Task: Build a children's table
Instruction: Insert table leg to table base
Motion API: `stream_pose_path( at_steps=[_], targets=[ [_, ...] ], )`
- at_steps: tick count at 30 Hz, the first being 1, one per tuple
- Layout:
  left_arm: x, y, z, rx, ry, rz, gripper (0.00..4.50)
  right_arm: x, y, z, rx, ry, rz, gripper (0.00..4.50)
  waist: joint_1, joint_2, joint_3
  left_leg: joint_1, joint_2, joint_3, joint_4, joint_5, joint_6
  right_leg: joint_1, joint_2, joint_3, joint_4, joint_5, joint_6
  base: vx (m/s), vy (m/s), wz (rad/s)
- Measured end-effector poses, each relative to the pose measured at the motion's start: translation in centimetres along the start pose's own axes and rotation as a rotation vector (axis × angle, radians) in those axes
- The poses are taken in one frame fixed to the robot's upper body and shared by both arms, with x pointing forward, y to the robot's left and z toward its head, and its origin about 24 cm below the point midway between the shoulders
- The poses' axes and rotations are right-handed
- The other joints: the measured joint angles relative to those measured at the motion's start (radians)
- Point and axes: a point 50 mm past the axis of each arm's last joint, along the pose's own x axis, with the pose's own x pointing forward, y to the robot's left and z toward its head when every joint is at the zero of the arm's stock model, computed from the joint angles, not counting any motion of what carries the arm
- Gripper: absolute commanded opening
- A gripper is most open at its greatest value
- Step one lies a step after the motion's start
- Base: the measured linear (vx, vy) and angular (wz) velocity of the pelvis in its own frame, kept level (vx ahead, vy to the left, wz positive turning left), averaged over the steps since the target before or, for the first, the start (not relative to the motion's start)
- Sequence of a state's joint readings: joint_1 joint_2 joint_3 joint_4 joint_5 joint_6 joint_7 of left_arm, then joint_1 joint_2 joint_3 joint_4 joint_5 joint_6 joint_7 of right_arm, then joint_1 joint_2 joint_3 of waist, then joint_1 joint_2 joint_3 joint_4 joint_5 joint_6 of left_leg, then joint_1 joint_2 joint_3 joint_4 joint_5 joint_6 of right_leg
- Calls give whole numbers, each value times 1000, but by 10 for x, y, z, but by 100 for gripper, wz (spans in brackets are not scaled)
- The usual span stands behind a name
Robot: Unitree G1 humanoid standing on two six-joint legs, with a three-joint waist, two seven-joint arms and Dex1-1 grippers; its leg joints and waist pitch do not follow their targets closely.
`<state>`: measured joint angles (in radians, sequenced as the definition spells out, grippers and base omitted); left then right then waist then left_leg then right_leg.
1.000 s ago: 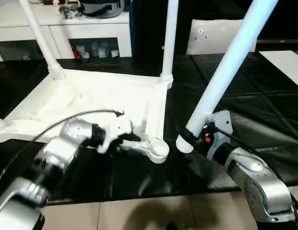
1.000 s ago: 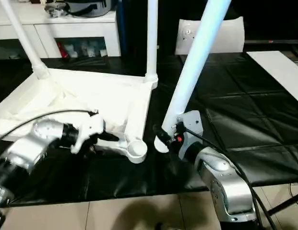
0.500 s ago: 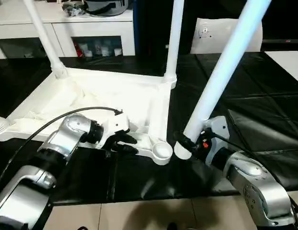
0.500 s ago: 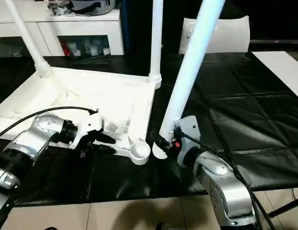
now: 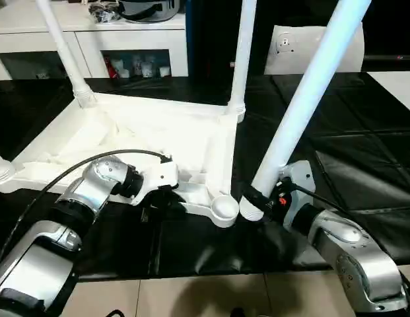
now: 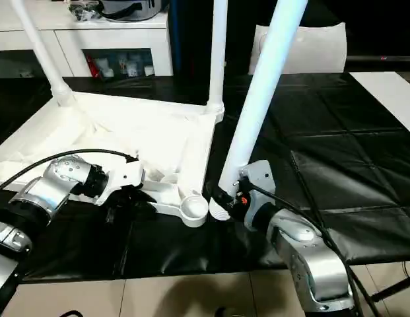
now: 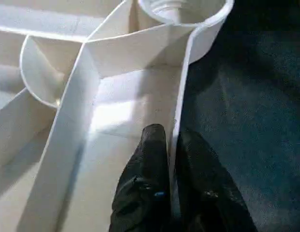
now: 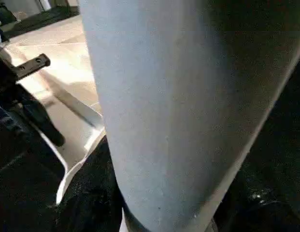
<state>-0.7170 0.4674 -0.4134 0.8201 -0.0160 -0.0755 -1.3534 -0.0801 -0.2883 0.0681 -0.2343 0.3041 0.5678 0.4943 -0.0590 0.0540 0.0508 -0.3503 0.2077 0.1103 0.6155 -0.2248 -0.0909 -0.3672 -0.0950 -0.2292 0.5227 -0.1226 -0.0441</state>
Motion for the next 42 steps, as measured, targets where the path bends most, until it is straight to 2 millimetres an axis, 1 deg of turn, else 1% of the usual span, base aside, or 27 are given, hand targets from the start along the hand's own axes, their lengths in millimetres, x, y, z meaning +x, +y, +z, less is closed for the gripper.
stream_pose_path(
  at_steps=[4,9,11,13,17,20,23,24,27,29,31,32,33,36,39,42],
  targets=[
    [3,-4,-2,-63,-49,16,1,1,0,1,-1,6,4,190,-11,0,0,0,0,0,-2,-2,0,-2,0,1,1,0,0,0,0,0],
    [3,-5,-5,-124,-78,162,0,6,6,5,-11,2,45,190,-20,1,-1,1,0,5,-6,-2,0,-9,1,8,4,-1,0,0,0,0],
    [5,-7,-5,-153,-91,213,0,11,11,6,-7,-5,71,190,-20,2,-1,2,0,7,-6,-1,0,-10,1,10,5,-1,0,0,0,0],
    [9,-15,-4,-178,-114,258,0,14,15,8,1,-9,85,190,-16,2,-2,2,0,9,-6,-1,0,-11,1,14,7,-1,0,0,0,0],
    [11,-24,-3,-146,-115,274,0,19,15,12,0,-7,96,190,-14,0,-1,2,-1,12,-6,-1,1,-14,1,19,9,-1,0,0,0,0],
    [9,-28,-4,-81,-90,273,0,22,15,12,3,0,126,190,-13,-1,-1,3,-1,12,-6,-1,0,-15,2,20,10,-1,0,0,0,0],
    [7,-32,-5,-13,-60,255,0,29,16,18,-14,4,168,190,-10,-3,-1,3,-1,12,-5,-1,1,-15,2,20,11,-1,0,0,0,0],
    [6,-33,-5,-6,-55,241,0,31,16,20,-21,6,185,190,-6,-3,-2,3,-1,12,-5,-1,1,-15,2,20,11,-1,0,0,0,0],
    [4,-35,-4,11,-44,205,0,33,15,22,-21,9,214,190,13,-6,-1,2,-1,13,-5,-1,1,-17,2,22,15,-2,0,0,0,0],
    [1,-36,-5,22,-35,183,0,35,14,26,-16,-1,238,190,20,-6,-1,2,-1,13,-5,-1,1,-18,2,23,16,-2,0,0,0,0],
    [2,-37,-4,37,-32,151,0,38,15,36,-34,-31,273,189,35,-7,-2,4,-1,14,-5,0,1,-18,2,24,19,-3,-1,0,0,0],
    [2,-37,-3,43,-33,139,0,39,14,40,-45,-43,283,189,40,-8,-2,4,-1,14,-5,0,1,-18,2,24,20,-4,-1,0,0,0],
    [4,-38,-2,50,-36,120,0,40,14,43,-57,-56,291,189,49,-9,-3,5,0,16,-5,0,0,-18,2,24,20,-4,-2,0,0,0],
    [5,-41,-2,46,-49,80,0,44,12,43,-46,-88,306,189,69,-12,-4,6,0,19,-5,0,0,-18,2,25,21,-4,-2,0,0,0],
    [6,-41,-1,56,-50,75,0,46,15,44,-5,-121,325,189,75,-13,-4,8,0,19,-5,0,0,-18,1,29,22,-4,-2,0,0,0],
    [7,-42,-2,84,-51,94,0,45,15,51,59,-197,340,189,80,-15,-5,11,0,22,-6,0,0,-18,1,30,23,-4,-2,0,0,0]
  ],
)
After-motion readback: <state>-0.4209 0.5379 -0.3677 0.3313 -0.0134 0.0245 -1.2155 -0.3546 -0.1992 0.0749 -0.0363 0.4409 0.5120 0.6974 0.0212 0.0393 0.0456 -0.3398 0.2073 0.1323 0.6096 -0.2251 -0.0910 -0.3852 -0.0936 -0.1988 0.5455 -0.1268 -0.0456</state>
